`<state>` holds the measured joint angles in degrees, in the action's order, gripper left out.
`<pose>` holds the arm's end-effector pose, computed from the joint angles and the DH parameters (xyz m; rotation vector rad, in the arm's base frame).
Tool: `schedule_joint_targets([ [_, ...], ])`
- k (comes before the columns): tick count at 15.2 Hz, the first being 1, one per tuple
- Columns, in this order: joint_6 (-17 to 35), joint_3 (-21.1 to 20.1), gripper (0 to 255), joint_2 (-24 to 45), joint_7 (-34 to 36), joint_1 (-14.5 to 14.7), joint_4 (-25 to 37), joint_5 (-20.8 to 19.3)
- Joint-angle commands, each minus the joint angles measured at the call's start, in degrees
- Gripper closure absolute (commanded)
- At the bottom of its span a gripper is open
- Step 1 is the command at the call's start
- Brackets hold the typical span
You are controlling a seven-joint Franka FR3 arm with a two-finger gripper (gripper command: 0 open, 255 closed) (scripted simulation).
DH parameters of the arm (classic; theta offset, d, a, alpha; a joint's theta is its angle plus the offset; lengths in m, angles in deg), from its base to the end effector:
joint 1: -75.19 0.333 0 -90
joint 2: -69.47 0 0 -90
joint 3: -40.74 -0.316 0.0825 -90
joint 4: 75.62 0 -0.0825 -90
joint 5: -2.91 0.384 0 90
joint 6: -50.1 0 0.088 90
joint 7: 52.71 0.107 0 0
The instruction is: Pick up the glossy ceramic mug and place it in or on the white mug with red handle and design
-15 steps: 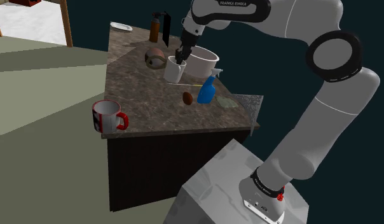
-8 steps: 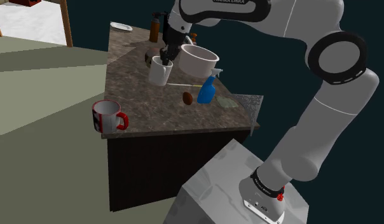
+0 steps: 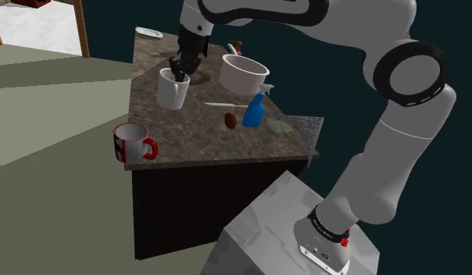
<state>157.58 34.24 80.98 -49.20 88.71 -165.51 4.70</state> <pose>0.5981 0.2140 0.5349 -3.0354 -0.4229 -0.1447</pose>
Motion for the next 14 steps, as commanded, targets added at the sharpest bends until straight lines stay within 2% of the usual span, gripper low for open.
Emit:
schedule_joint_targets([
  [1, -0.44, -0.82, 255, 1.76, 2.49, 1.50, 2.30, -0.66],
  [8, -4.08, -3.27, 255, 9.17, 11.04, 7.57, 13.51, -3.42],
  [14, 0.72, -3.20, 255, 8.82, 10.95, 7.40, 8.36, -3.35],
])
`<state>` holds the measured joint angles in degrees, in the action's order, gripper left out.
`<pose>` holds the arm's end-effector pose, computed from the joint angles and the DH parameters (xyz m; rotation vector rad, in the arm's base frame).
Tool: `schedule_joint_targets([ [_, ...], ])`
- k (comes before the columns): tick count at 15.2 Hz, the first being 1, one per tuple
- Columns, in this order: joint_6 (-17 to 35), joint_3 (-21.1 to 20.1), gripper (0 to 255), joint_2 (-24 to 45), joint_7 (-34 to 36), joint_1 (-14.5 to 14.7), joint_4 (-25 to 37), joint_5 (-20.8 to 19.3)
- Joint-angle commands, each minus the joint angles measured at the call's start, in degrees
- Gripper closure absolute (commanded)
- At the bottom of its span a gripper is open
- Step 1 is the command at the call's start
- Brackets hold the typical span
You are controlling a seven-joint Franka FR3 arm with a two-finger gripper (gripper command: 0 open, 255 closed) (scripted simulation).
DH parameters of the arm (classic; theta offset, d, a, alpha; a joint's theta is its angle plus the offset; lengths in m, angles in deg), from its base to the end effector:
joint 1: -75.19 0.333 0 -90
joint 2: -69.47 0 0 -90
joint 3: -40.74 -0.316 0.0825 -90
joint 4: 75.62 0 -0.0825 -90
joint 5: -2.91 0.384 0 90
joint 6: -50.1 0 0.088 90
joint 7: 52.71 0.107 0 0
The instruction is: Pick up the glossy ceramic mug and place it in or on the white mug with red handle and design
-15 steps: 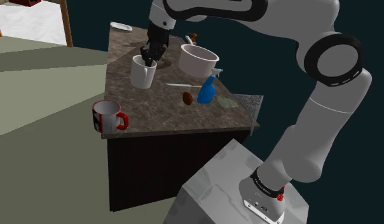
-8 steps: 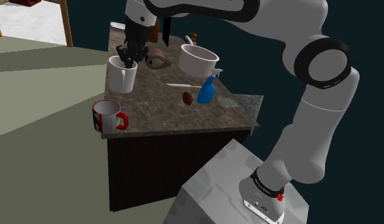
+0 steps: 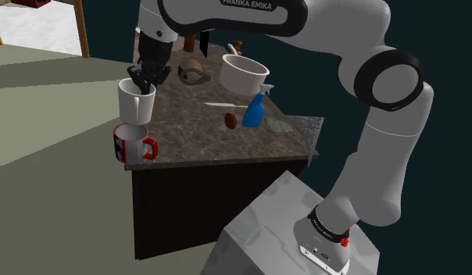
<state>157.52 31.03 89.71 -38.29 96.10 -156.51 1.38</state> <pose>0.5931 0.3283 0.5138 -3.0358 -0.4211 -0.1439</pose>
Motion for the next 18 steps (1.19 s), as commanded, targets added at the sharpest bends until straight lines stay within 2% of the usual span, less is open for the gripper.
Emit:
schedule_joint_targets([
  [1, 1.55, 0.01, 255, 0.09, 0.02, -0.01, -1.42, -0.03],
  [11, 9.28, 0.14, 255, 0.92, -0.01, -0.13, -8.33, -0.18],
  [18, 9.28, 0.14, 255, 0.92, -0.01, -0.13, -8.33, -0.18],
])
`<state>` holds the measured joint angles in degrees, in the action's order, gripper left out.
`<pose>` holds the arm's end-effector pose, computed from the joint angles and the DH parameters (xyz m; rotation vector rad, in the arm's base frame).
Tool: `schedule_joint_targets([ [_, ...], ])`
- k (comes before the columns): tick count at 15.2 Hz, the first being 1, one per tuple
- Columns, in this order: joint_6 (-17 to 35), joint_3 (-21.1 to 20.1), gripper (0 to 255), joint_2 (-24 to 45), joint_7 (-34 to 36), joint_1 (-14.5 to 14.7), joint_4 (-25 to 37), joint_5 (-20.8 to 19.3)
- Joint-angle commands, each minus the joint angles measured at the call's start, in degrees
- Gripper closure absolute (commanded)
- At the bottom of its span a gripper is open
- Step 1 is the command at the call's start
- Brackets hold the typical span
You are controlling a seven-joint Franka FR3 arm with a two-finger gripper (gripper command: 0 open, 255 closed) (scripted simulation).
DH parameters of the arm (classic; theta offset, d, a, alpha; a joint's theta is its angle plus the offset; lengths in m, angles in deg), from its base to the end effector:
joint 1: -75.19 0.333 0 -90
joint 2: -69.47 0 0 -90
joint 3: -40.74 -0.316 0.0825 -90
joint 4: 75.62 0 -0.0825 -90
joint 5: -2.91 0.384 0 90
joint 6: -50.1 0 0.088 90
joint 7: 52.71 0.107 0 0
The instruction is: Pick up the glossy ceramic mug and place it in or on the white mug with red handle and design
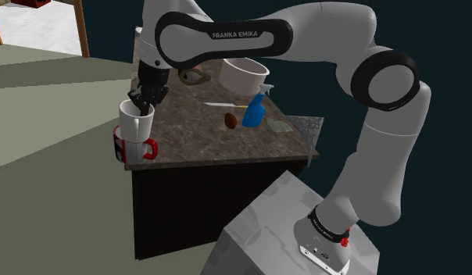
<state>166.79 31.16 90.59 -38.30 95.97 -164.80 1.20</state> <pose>0.5934 0.3289 0.4486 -3.0351 -0.4211 -0.1469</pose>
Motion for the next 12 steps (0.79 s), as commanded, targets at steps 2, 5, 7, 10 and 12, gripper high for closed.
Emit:
schedule_joint_targets([
  [2, 0.00, 0.00, 0, 0.05, 0.00, 0.00, -0.02, -0.01],
  [5, -0.01, 0.01, 0, 0.06, 0.00, 0.00, -0.01, -0.01],
  [7, 0.00, 0.00, 0, 0.04, 0.00, 0.00, -0.03, -0.01],
  [10, -4.97, -0.09, 0, -1.64, -0.19, -0.15, 3.27, 0.31],
  [12, -6.32, -0.10, 0, -1.98, -0.23, -0.17, 4.29, 0.37],
])
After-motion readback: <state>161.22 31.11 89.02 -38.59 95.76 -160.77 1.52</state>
